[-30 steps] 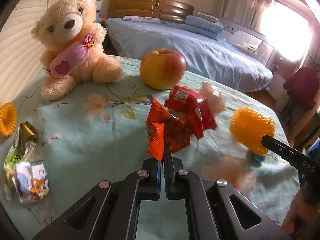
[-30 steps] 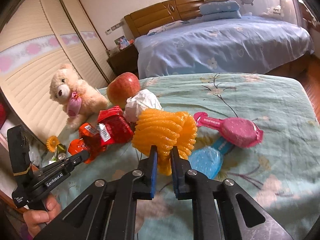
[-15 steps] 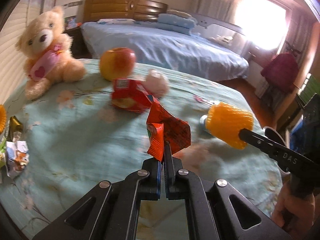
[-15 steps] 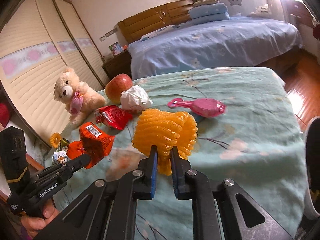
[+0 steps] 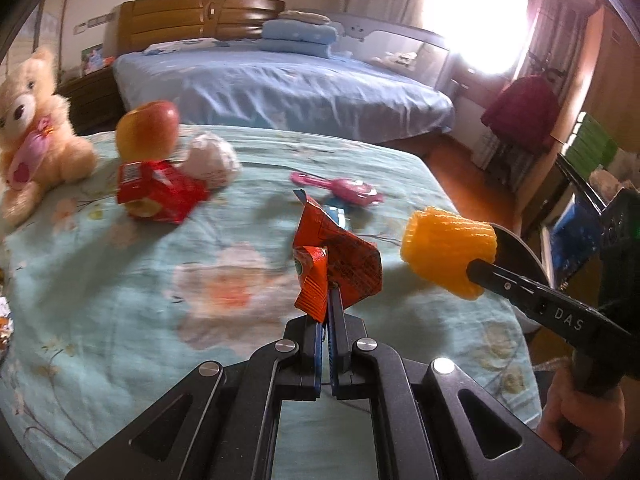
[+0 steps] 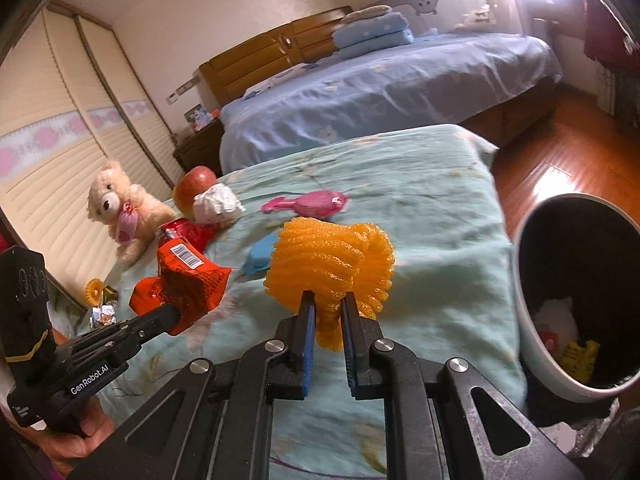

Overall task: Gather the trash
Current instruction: 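Carry the orange foam net and orange snack bag over the bin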

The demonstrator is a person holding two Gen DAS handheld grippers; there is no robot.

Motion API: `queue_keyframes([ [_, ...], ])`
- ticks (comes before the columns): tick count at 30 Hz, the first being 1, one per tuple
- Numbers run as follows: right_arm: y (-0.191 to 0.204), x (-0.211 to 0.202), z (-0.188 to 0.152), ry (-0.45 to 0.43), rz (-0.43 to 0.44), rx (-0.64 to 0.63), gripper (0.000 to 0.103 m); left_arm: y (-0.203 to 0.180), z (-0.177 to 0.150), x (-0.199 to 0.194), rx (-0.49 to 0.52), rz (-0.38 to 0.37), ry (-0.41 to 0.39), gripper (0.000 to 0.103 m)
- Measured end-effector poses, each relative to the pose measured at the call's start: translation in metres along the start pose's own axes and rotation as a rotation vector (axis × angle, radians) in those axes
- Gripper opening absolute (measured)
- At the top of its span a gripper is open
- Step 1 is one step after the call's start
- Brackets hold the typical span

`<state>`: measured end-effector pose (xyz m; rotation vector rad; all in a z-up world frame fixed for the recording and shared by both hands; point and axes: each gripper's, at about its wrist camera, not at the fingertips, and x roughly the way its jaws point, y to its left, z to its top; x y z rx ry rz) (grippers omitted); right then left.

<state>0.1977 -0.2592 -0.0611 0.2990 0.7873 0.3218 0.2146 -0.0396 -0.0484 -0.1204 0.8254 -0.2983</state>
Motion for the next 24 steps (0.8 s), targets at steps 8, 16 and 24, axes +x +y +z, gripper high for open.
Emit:
queue_keyframes([
  [8, -0.029, -0.020, -0.003, -0.029, -0.041, 0.046, 0.012, -0.029, 0.005, 0.014, 0.045, -0.046, 0.016, 0.001],
  [16, -0.051, -0.035, -0.008, -0.045, -0.074, 0.080, 0.012, -0.055, 0.008, 0.028, 0.092, -0.080, 0.028, 0.001],
  [24, -0.070, -0.049, -0.011, -0.064, -0.111, 0.106, 0.012, -0.079, 0.010, 0.041, 0.128, -0.103, 0.042, 0.001],
])
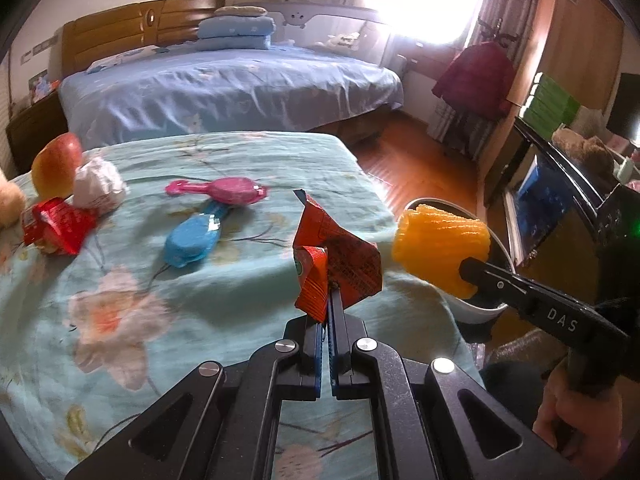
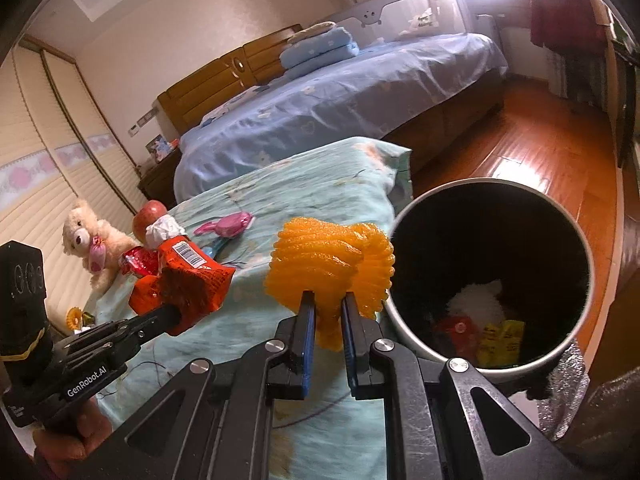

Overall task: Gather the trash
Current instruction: 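Carry the orange foam net and orange snack bag over the bin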

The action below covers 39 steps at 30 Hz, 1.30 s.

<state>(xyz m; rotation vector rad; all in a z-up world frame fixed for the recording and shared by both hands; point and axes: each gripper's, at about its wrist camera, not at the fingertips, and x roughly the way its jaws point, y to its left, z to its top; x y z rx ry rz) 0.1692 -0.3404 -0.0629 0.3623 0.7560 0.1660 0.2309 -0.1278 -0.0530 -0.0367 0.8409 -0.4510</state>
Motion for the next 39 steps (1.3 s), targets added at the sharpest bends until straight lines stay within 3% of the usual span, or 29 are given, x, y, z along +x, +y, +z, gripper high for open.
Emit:
queue_keyframes([
  [39, -0.096, -0.023, 0.009, -0.035, -0.155, 0.109, 0.012, -0.091, 0.035, 0.081, 0.129, -0.077, 0.069, 0.001],
])
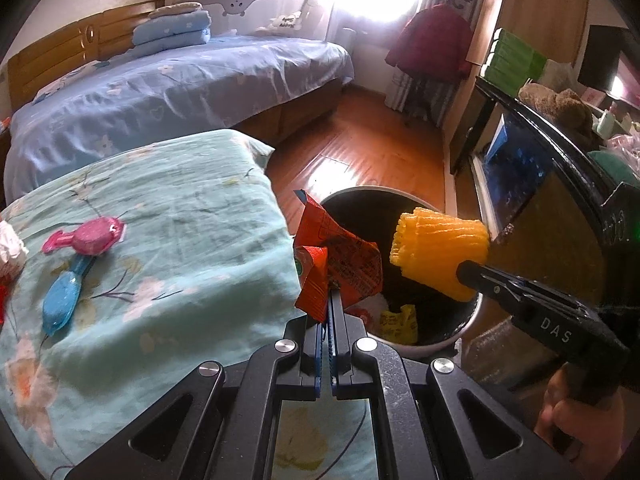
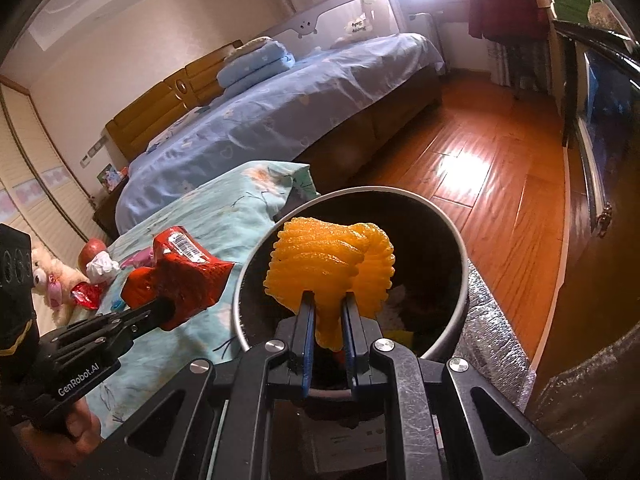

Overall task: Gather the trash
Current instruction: 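Carry the orange foam net and orange snack bag over the bin, then open both tools to drop the foam net and snack bag into the bin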

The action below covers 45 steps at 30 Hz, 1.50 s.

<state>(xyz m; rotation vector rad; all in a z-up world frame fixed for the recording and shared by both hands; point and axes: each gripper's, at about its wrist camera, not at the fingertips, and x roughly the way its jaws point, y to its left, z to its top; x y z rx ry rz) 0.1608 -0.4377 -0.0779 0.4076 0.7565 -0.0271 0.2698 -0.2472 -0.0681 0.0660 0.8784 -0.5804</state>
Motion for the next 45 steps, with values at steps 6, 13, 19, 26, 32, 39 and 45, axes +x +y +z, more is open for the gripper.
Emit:
queue_keyframes([
  [6, -0.006, 0.001, 0.005, -0.005, -0.015, 0.009, 0.012, -0.007, 0.007, 0.010, 0.018, 0.001, 0.004, 0.001],
  [13, -0.011, 0.002, 0.009, -0.006, -0.028, 0.010, 0.012, -0.013, 0.013, 0.024, 0.026, 0.001, 0.021, 0.001],
  [19, -0.014, 0.005, 0.012, -0.003, -0.038, 0.014, 0.013, -0.018, 0.018, 0.031, 0.035, 0.000, 0.030, 0.001],
  [26, -0.018, 0.010, 0.016, 0.003, -0.044, 0.018, 0.013, -0.023, 0.020, 0.039, 0.045, 0.001, 0.036, 0.001],
  [32, -0.020, 0.014, 0.020, 0.011, -0.051, 0.021, 0.014, -0.026, 0.022, 0.042, 0.044, -0.005, 0.040, 0.001],
  [39, -0.022, 0.018, 0.022, 0.024, -0.055, 0.037, 0.036, -0.023, 0.022, 0.037, 0.027, 0.005, 0.030, 0.048],
  [45, -0.020, 0.012, 0.019, 0.008, -0.030, 0.049, 0.056, -0.007, 0.008, 0.018, -0.017, 0.013, 0.017, 0.053],
])
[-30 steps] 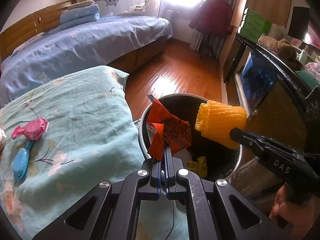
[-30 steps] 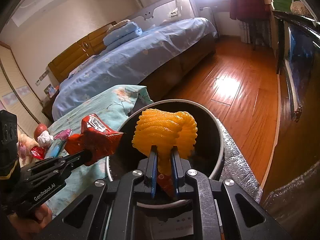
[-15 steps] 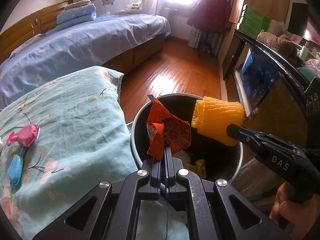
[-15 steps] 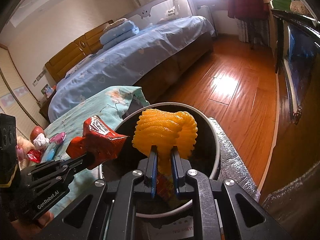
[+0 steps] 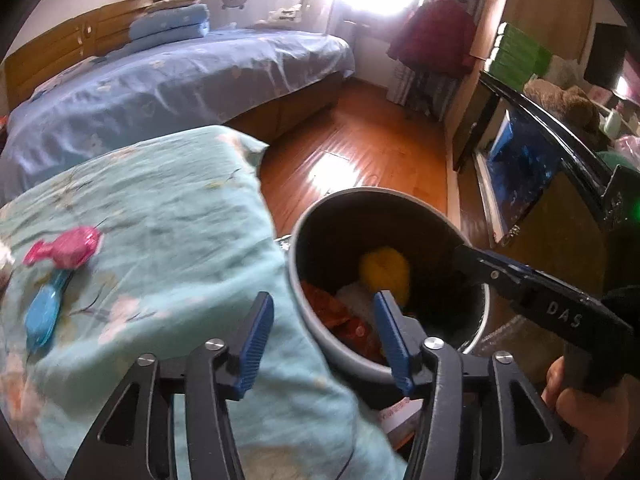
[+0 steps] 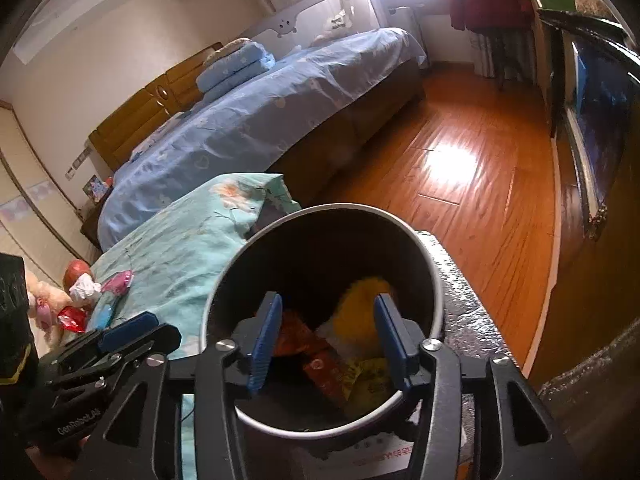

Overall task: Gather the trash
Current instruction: 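Open both tools to drop the foam net and snack bag into the bin, then move both tools back toward the remaining items on the bed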

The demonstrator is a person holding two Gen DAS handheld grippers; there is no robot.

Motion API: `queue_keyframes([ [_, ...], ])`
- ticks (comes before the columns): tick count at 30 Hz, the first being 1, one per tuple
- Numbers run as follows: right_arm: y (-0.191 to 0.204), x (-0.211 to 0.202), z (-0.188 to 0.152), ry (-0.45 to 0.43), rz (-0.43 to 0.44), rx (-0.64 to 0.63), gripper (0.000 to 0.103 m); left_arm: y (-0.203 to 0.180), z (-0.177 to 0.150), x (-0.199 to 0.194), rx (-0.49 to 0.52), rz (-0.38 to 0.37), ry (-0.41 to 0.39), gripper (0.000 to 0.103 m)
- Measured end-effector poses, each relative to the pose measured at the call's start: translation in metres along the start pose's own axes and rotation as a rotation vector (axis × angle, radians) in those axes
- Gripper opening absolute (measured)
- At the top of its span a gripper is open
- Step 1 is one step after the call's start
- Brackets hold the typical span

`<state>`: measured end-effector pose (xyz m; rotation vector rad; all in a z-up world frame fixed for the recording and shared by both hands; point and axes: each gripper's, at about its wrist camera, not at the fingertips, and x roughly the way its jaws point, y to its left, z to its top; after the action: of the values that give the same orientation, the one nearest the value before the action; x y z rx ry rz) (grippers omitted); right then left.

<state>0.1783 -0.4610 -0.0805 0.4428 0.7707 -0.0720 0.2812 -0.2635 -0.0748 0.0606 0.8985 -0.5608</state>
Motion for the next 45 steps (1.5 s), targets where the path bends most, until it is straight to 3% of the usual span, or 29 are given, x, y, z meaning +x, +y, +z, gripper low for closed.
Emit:
queue_keyframes([
  [4, 0.009, -0.005, -0.004, -0.016, 0.021, -0.002, 0.069, 0.016, -0.015, -0.017, -0.033, 0.024, -0.014, 0.055],
  [9, 0.031, -0.009, -0.009, -0.026, 0.062, -0.021, 0.074, 0.041, -0.035, -0.043, -0.093, 0.061, -0.033, 0.057],
  [28, 0.153, 0.019, -0.048, 0.074, 0.238, -0.201, 0.076, 0.126, -0.096, -0.125, -0.289, 0.214, -0.073, 0.057],
  [45, 0.220, 0.054, -0.053, 0.138, 0.317, -0.352, 0.079, 0.202, -0.104, -0.143, -0.448, 0.319, -0.082, 0.062],
])
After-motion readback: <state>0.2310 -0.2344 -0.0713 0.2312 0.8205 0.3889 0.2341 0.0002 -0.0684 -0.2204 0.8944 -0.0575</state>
